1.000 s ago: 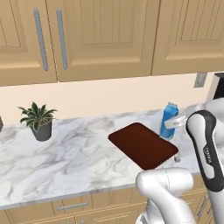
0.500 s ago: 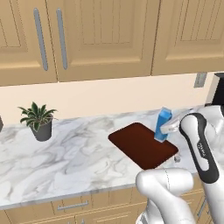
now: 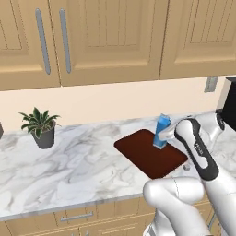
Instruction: Take out the milk from the fridge and place it on the tray on the counter. Then take the sugar cube near the tray and place it in the tray.
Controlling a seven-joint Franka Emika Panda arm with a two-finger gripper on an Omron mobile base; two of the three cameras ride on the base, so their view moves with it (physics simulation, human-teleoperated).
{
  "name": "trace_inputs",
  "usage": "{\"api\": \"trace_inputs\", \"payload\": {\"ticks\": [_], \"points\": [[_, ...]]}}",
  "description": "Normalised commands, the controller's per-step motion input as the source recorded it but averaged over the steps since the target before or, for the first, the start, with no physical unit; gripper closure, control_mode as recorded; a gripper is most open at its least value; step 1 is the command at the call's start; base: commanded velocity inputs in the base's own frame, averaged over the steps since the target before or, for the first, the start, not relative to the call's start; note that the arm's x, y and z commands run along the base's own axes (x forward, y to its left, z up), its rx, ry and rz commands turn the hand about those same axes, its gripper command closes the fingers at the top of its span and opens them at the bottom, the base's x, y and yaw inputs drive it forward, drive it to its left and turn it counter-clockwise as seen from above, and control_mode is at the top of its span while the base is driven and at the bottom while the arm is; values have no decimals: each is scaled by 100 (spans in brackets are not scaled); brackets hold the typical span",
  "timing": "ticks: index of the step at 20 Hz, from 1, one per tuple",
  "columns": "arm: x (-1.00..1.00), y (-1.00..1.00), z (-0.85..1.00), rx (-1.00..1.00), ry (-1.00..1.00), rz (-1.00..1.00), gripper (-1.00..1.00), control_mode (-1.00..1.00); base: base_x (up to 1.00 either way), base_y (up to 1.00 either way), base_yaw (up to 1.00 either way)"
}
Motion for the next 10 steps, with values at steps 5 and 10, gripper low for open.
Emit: {"api": "trace_inputs", "payload": {"ticks": [5, 10], "points": [[23, 6, -3, 0, 0, 0, 100, -100, 0, 0, 0], [20, 7, -9, 0, 0, 0, 100, -100, 0, 0, 0]]}}
